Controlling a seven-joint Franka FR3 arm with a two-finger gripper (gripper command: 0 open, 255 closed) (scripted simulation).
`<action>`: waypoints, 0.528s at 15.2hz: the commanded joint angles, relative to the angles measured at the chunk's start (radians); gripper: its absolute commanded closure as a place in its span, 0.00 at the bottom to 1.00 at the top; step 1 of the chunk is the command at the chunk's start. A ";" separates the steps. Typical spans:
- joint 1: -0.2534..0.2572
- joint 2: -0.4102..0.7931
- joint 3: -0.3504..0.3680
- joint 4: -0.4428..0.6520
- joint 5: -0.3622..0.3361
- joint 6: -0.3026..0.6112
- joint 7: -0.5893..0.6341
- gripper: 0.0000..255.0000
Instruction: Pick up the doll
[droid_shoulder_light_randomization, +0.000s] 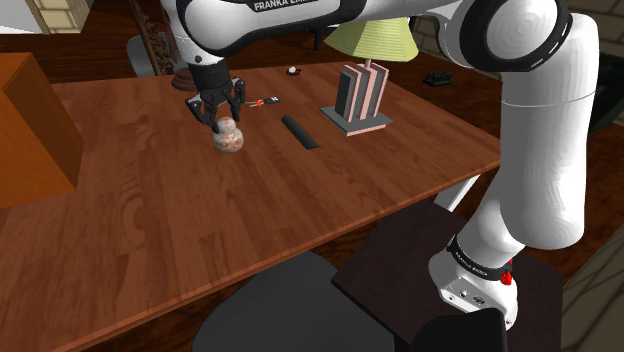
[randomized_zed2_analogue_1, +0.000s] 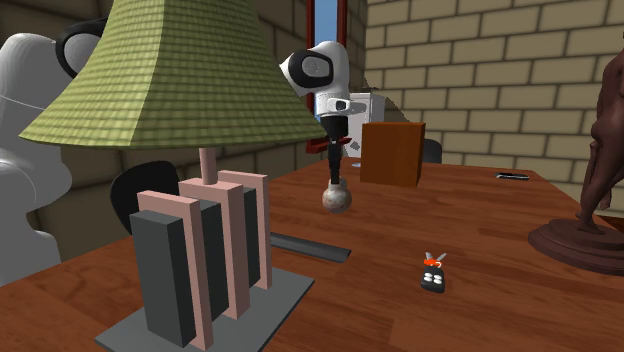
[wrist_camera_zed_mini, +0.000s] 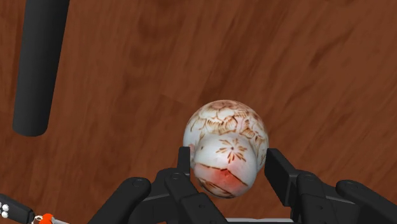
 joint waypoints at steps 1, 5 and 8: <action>0.000 0.000 0.000 -0.001 0.000 0.000 0.000 1.00; 0.002 0.001 0.001 0.012 0.001 -0.013 -0.001 1.00; 0.007 0.001 0.001 0.053 0.002 -0.052 -0.009 1.00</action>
